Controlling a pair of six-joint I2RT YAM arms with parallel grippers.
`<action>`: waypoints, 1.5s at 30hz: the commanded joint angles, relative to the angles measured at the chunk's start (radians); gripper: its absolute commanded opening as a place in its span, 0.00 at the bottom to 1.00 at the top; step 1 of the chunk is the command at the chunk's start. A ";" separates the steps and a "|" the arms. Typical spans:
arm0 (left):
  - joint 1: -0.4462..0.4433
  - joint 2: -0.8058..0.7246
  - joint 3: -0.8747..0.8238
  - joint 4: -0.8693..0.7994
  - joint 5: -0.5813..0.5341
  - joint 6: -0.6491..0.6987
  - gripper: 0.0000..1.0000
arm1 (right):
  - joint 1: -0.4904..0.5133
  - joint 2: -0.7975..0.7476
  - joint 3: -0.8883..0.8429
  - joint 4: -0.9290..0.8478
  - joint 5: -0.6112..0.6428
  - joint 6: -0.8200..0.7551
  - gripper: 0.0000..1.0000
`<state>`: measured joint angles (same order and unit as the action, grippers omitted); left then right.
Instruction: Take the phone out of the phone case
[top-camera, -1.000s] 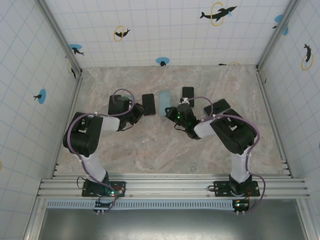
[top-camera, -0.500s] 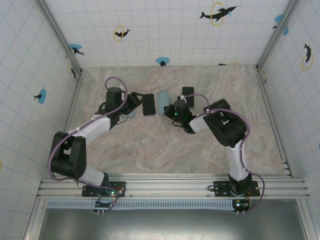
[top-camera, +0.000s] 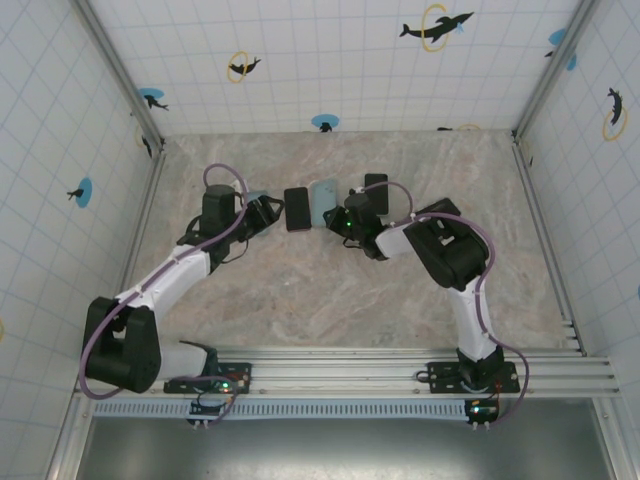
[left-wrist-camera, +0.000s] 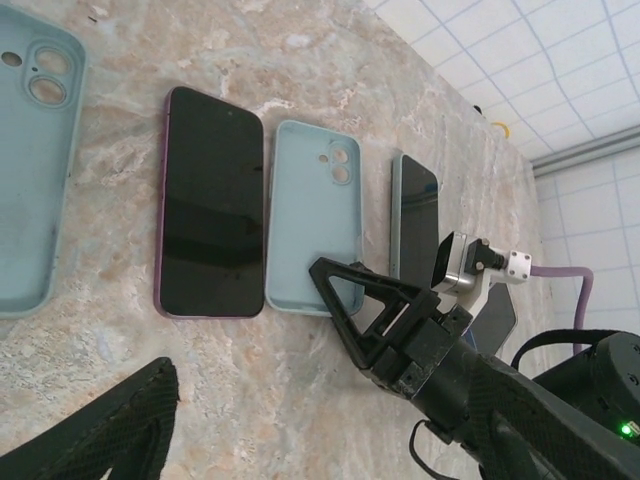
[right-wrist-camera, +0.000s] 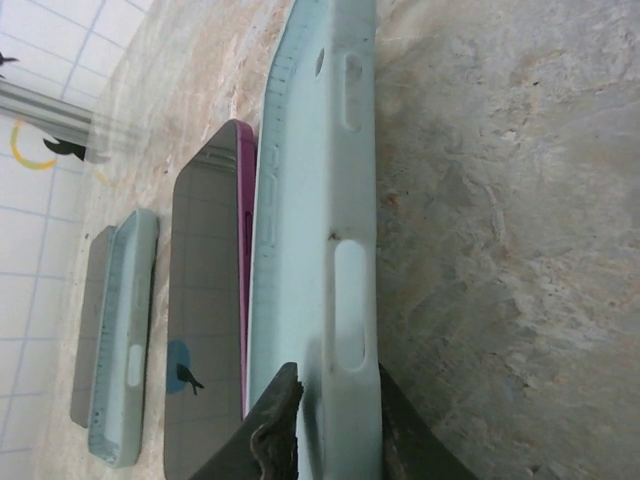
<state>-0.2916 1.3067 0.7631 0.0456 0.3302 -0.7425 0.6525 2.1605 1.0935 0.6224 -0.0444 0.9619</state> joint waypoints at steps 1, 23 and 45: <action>0.008 -0.027 -0.013 -0.036 -0.009 0.037 0.79 | -0.006 -0.007 0.036 -0.057 0.010 -0.059 0.20; 0.012 0.005 -0.019 -0.019 0.021 0.040 0.80 | -0.027 -0.062 0.059 -0.195 -0.023 -0.209 0.32; 0.012 0.004 -0.013 -0.011 0.055 0.048 0.81 | -0.083 -0.206 0.174 -0.512 0.074 -0.591 0.77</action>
<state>-0.2859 1.3178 0.7467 0.0303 0.3561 -0.7143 0.5873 2.0354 1.2251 0.1898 -0.0017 0.4648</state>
